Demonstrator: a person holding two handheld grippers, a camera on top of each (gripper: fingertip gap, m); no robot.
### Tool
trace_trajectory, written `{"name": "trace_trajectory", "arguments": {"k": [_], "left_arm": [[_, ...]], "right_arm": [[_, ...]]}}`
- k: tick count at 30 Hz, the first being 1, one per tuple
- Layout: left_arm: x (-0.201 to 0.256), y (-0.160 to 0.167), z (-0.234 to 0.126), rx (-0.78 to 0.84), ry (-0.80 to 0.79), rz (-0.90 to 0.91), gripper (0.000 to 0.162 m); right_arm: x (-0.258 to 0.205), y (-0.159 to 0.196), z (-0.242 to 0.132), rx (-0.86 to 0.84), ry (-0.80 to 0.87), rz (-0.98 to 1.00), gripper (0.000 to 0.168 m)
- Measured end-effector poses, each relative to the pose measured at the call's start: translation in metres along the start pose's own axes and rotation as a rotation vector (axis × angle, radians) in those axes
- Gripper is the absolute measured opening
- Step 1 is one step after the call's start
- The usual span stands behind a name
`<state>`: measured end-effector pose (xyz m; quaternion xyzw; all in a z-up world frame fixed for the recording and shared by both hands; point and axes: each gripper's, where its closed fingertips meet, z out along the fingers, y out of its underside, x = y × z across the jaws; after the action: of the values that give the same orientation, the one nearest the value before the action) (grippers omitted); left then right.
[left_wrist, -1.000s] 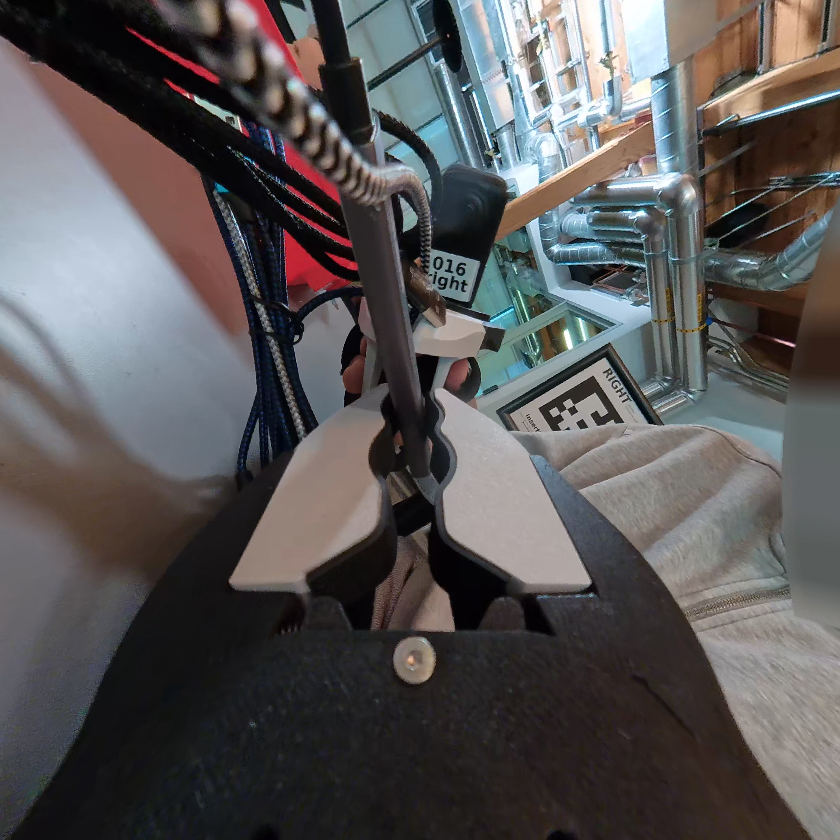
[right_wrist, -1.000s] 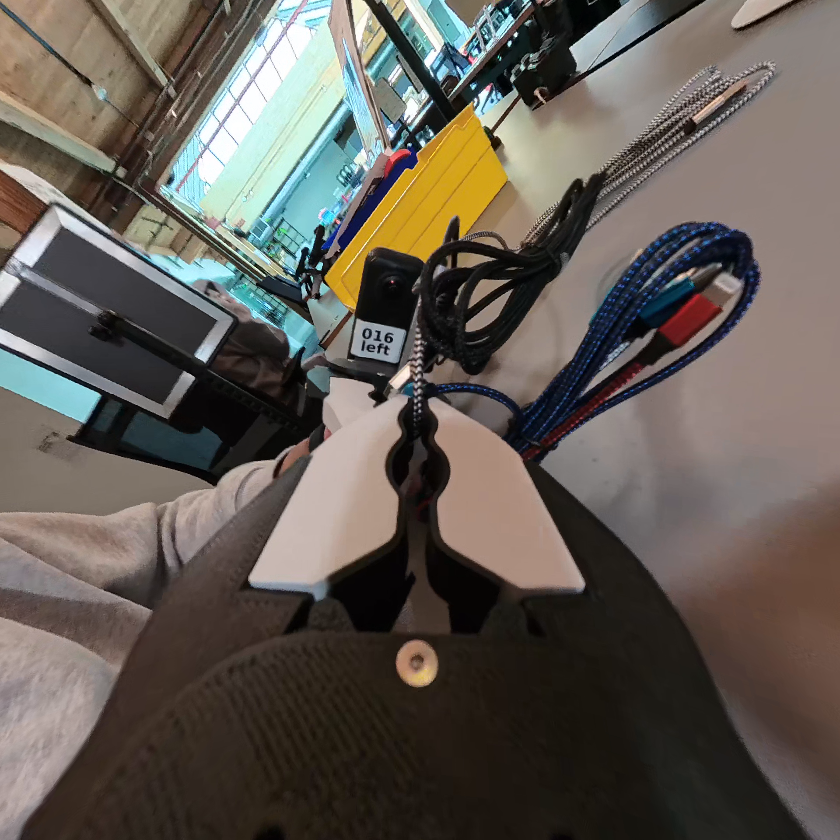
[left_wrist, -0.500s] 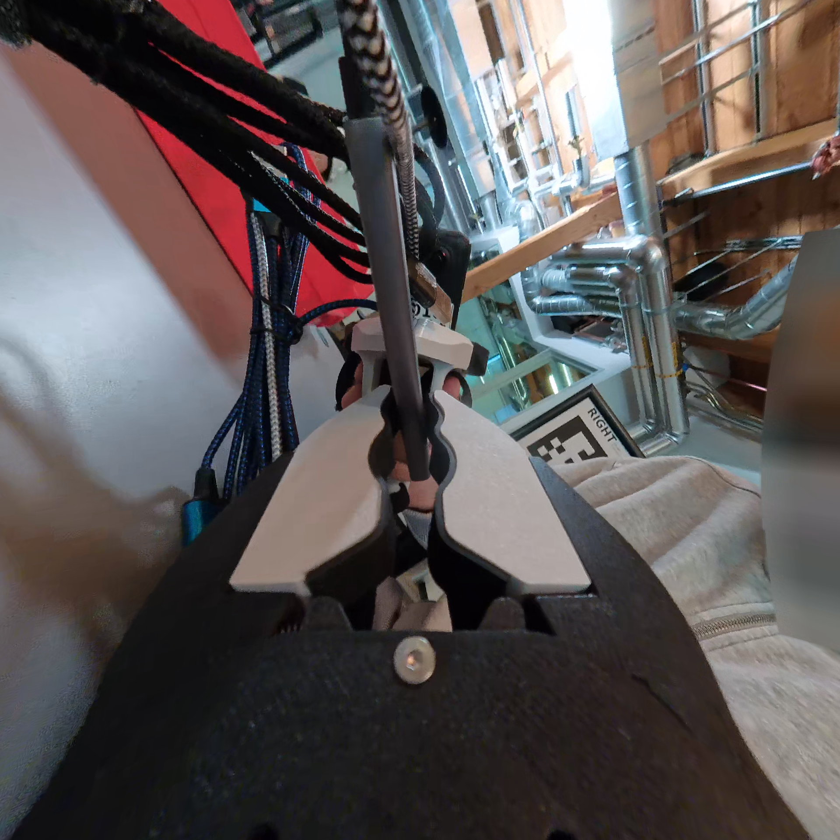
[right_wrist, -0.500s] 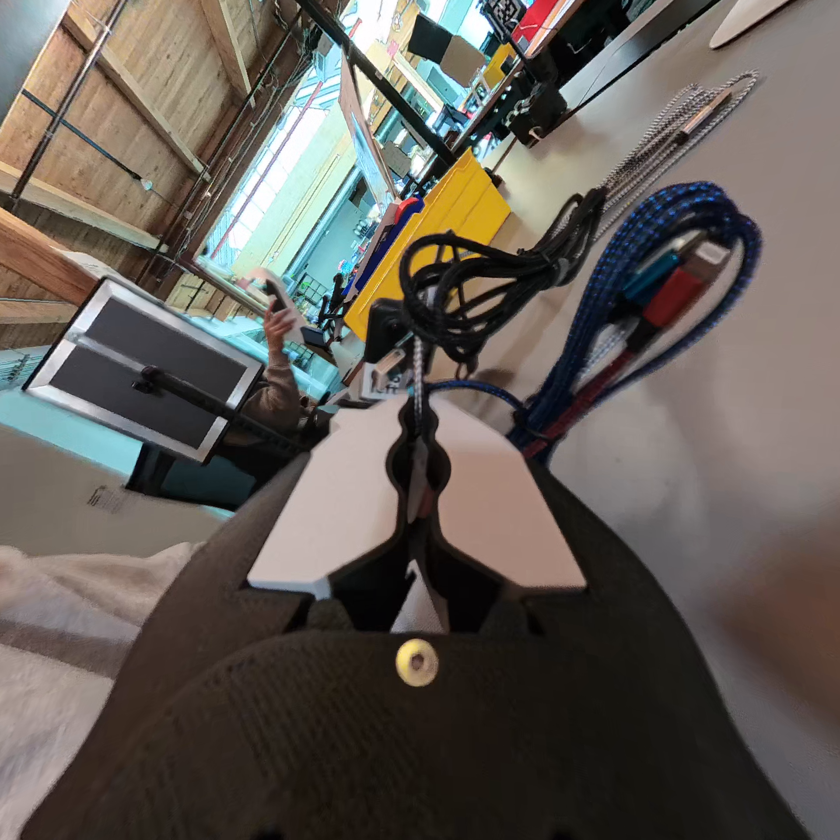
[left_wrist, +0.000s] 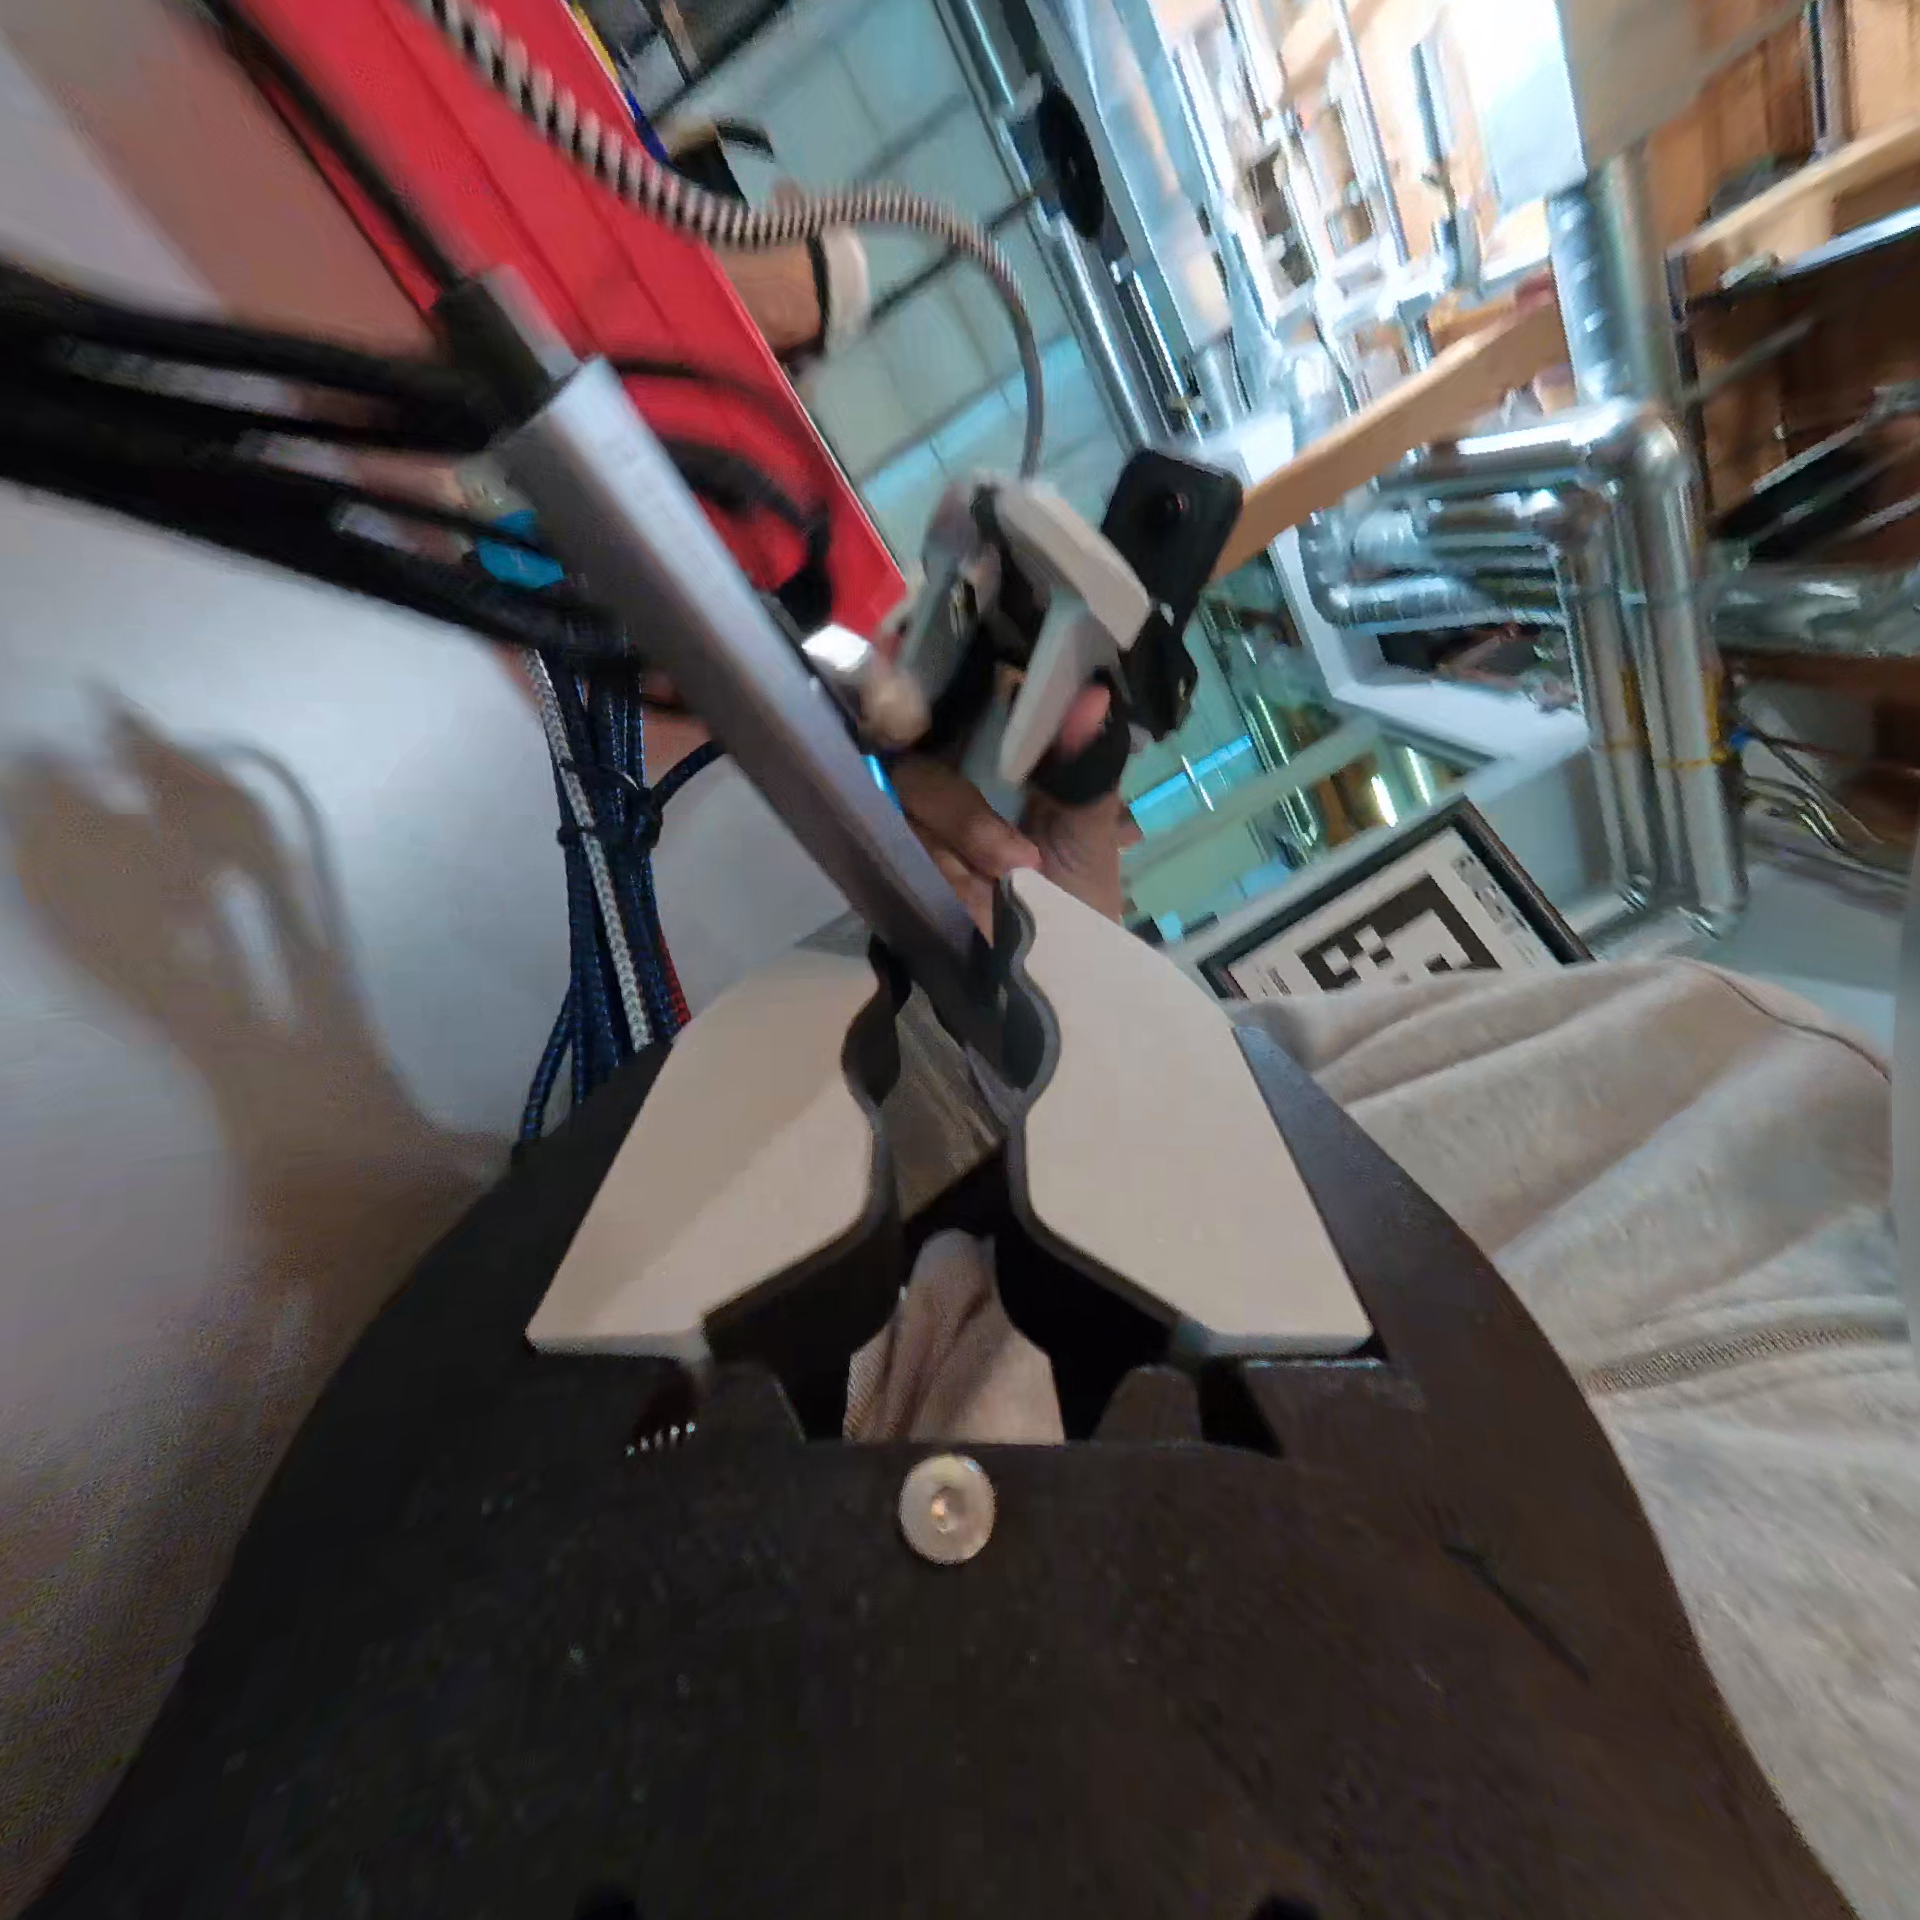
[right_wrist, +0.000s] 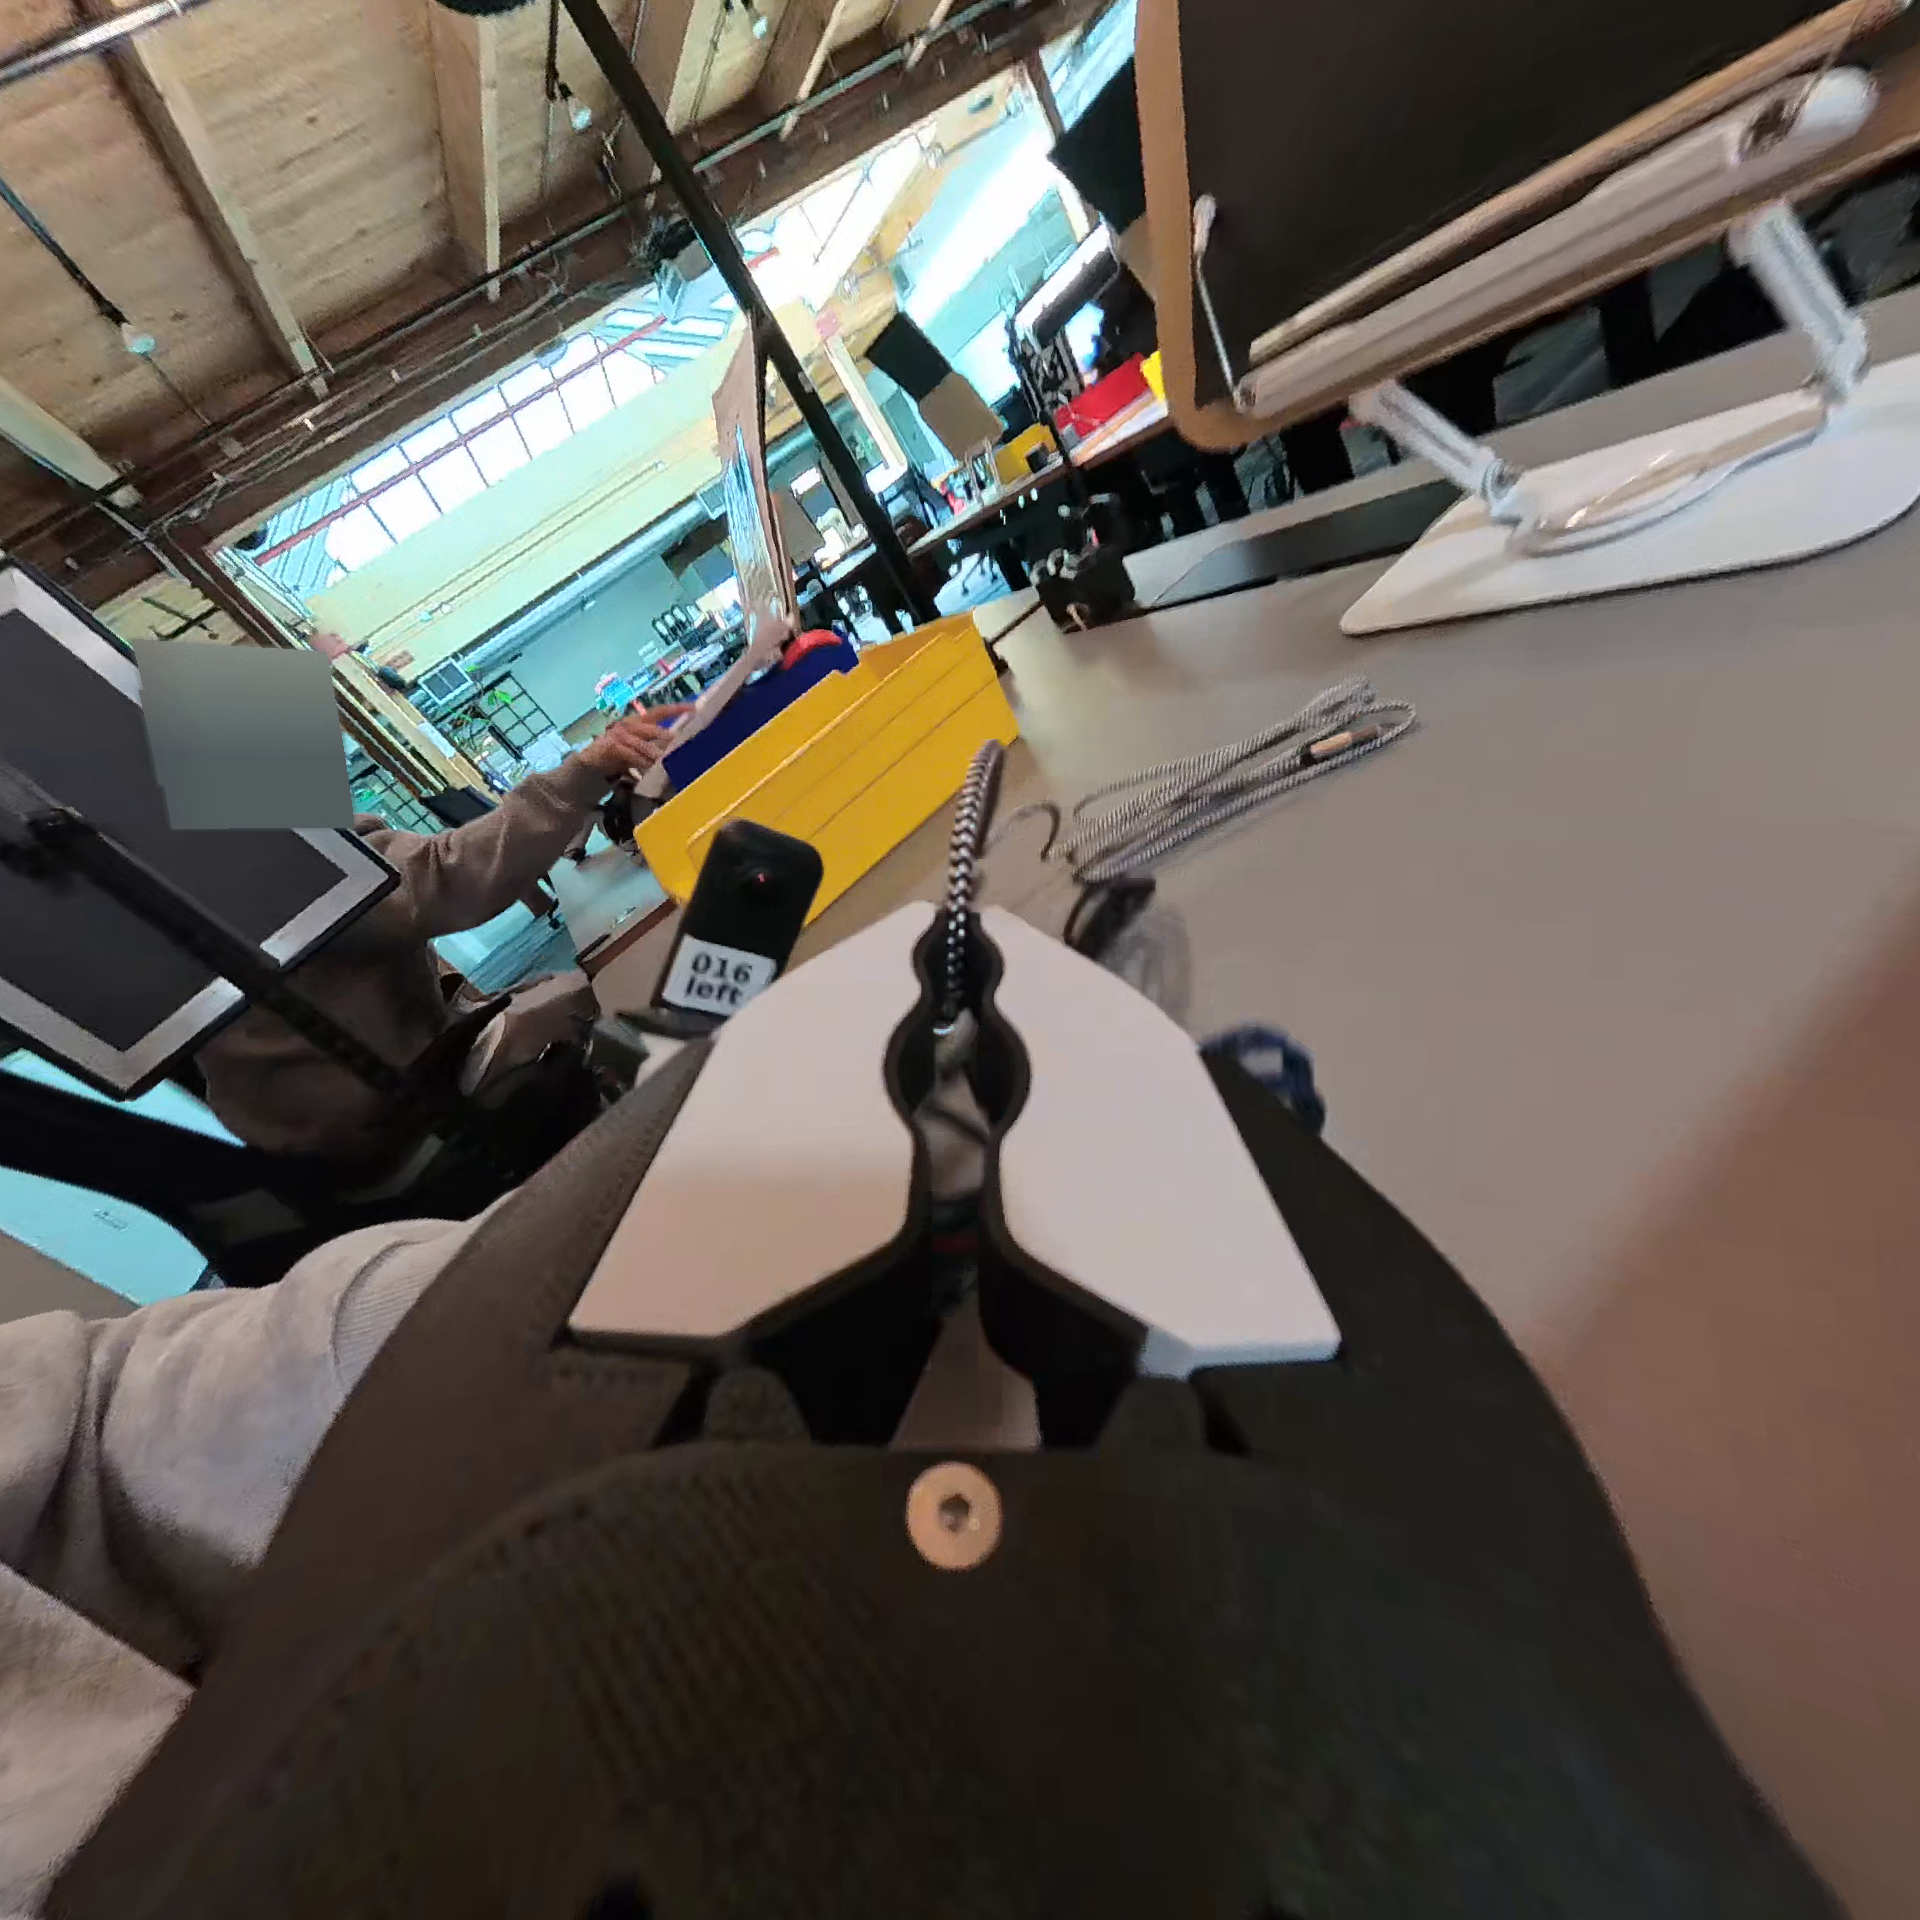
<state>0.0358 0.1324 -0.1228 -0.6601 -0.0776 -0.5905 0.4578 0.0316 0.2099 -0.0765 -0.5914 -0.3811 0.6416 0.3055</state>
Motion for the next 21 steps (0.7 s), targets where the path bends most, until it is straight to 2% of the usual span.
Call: {"name": "trace_trajectory", "arguments": {"k": [3,6,10,13,17,19,21], "left_arm": [[0.005,0.016,0.01,-0.104,0.039,-0.006,0.018],[0.006,0.014,0.012,-0.077,0.056,-0.02,0.018],[0.002,-0.002,0.001,0.02,0.069,-0.054,0.017],[-0.003,-0.012,-0.008,0.051,0.036,-0.048,0.018],[-0.007,-0.017,-0.017,0.066,0.02,-0.075,0.019],[-0.008,-0.018,-0.02,0.072,0.025,-0.09,0.019],[-0.009,-0.018,-0.023,0.068,0.026,-0.096,0.019]], "right_arm": [[-0.005,-0.022,0.004,0.053,-0.026,-0.065,0.002],[-0.008,-0.031,0.023,0.003,-0.012,-0.18,0.002],[-0.004,-0.041,0.065,-0.09,0.011,-0.296,0.004],[0.003,-0.059,0.111,-0.132,-0.012,-0.376,0.001],[0.046,-0.046,0.182,-0.38,0.022,-0.434,0.002],[0.073,-0.03,0.206,-0.509,0.059,-0.449,0.017],[0.095,-0.019,0.213,-0.636,0.113,-0.447,0.028]]}}
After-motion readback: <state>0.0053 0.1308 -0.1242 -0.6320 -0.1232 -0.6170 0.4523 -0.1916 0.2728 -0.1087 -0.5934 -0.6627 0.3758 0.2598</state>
